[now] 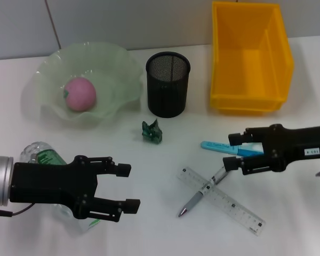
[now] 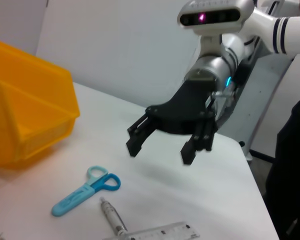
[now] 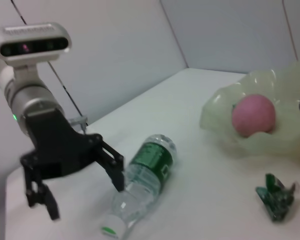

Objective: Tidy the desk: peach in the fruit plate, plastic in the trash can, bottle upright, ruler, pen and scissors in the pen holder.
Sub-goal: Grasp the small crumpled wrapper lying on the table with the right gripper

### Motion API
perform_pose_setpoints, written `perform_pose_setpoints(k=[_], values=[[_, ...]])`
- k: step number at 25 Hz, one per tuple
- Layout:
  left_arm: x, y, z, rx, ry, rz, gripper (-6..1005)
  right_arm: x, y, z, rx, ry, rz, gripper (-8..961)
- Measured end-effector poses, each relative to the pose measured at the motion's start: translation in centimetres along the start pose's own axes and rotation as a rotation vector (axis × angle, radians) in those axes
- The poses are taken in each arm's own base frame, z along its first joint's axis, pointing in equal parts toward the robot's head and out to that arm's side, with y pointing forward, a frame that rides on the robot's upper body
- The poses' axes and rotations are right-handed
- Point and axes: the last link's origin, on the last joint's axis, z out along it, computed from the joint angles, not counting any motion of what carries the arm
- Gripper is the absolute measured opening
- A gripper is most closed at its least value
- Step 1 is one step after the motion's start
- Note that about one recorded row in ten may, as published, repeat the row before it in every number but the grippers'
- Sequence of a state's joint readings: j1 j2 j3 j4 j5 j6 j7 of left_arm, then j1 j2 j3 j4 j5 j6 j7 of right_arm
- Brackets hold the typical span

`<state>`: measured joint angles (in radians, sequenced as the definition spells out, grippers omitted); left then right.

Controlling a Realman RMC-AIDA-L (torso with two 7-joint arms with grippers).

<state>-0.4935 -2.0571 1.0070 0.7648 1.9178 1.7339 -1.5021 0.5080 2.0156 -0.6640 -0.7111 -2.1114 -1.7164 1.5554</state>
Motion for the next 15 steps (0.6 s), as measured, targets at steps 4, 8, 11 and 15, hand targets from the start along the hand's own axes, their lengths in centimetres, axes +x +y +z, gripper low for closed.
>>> perform_pose_setpoints(k=[4,8,11,15], values=[[-0.3,0.0,0.1,0.007,0.007,0.017,850,-2.7,0.2,0.0,-0.010,0.009,0.013,815],[-0.4,0.0,0.1,0.008,0.009,0.019,849,-6.4,0.3,0.4,0.015,0.059,0.010,815],[-0.6,0.1,0.0,0.011,0.010,0.023,849,-9.2,0.7,0.9,0.028,0.104,-0.002,815],[-0.8,0.1,-0.2,0.022,0.017,0.021,848,-12.7,1.1,2.1,0.038,0.173,-0.028,815]])
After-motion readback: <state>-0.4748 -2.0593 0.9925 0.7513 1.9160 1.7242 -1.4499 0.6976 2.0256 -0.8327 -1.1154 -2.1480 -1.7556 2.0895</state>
